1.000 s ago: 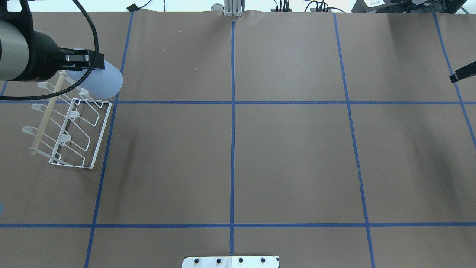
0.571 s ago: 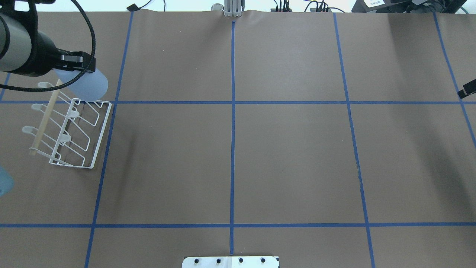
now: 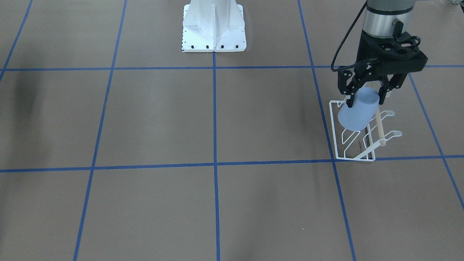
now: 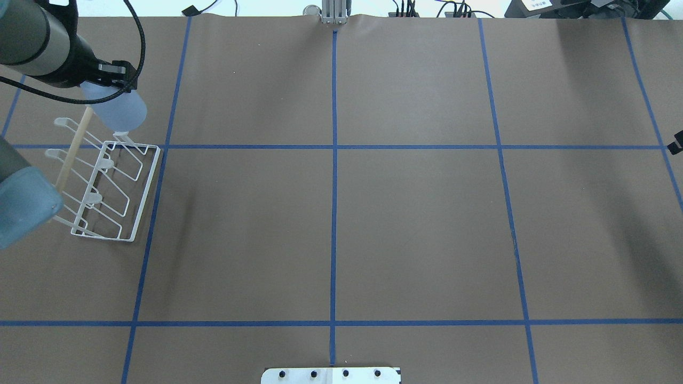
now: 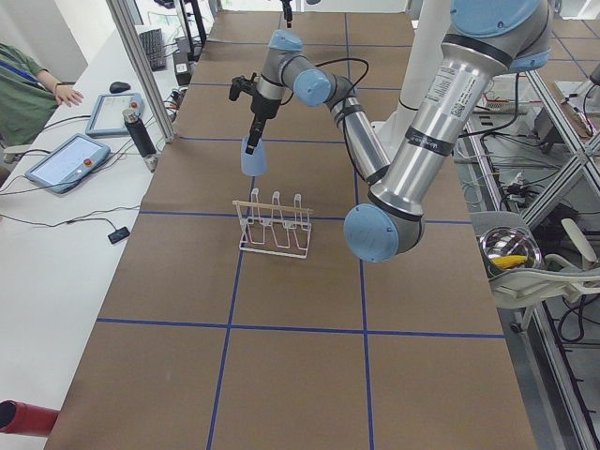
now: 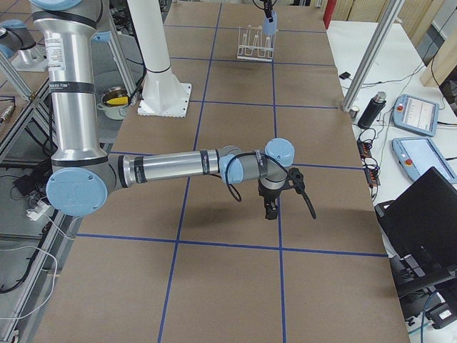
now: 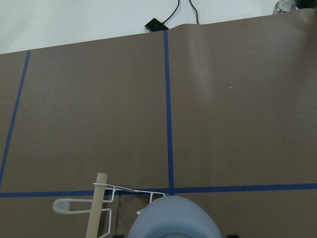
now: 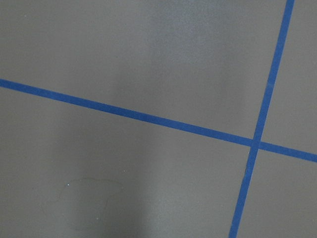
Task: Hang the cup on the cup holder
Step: 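Lower the cup with the left gripper onto a hook of the wire rack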
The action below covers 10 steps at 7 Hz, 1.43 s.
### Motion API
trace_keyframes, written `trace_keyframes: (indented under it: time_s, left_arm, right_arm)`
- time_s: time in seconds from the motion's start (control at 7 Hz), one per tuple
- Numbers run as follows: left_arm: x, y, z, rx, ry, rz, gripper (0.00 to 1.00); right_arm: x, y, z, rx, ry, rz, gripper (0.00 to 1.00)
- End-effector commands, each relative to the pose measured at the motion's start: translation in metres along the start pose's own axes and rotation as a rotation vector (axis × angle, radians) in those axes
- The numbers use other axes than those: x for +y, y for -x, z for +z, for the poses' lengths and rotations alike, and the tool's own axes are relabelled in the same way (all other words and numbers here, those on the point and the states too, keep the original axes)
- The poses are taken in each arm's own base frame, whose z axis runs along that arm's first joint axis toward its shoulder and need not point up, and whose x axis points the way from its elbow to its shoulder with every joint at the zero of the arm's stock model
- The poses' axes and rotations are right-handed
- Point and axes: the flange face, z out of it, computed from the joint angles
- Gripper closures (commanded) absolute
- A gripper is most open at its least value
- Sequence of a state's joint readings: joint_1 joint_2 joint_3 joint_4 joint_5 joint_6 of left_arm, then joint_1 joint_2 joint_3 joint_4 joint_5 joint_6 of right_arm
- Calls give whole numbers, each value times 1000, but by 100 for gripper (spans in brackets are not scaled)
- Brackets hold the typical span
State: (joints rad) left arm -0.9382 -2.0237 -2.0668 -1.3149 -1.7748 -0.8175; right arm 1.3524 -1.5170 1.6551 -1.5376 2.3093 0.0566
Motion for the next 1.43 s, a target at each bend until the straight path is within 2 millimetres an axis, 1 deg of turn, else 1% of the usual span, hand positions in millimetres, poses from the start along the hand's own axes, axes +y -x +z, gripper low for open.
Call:
trace_keyframes:
  time_s: [0.0, 0.14, 0.43, 0.57, 0.86, 1.29]
  left_arm:
    - [-18, 11, 24, 14, 11, -15, 100]
    - [-19, 13, 32, 4, 21, -3, 100]
    - [-18, 17, 40, -9, 35, 13, 100]
    - [-16, 20, 45, -16, 42, 35, 100]
    - [-14, 21, 48, -16, 55, 38, 100]
    - [-8, 20, 52, 18, 106, 33, 100]
  right_arm:
    - [-6, 6, -9, -1, 17, 15, 0]
    - [-7, 7, -12, -2, 10, 14, 0]
    - [-8, 6, -15, -11, 4, 16, 0]
    - [-12, 10, -22, -9, -8, 13, 0]
    - [-15, 13, -25, -11, -12, 8, 0]
    - [-14, 11, -27, -12, -16, 12, 0]
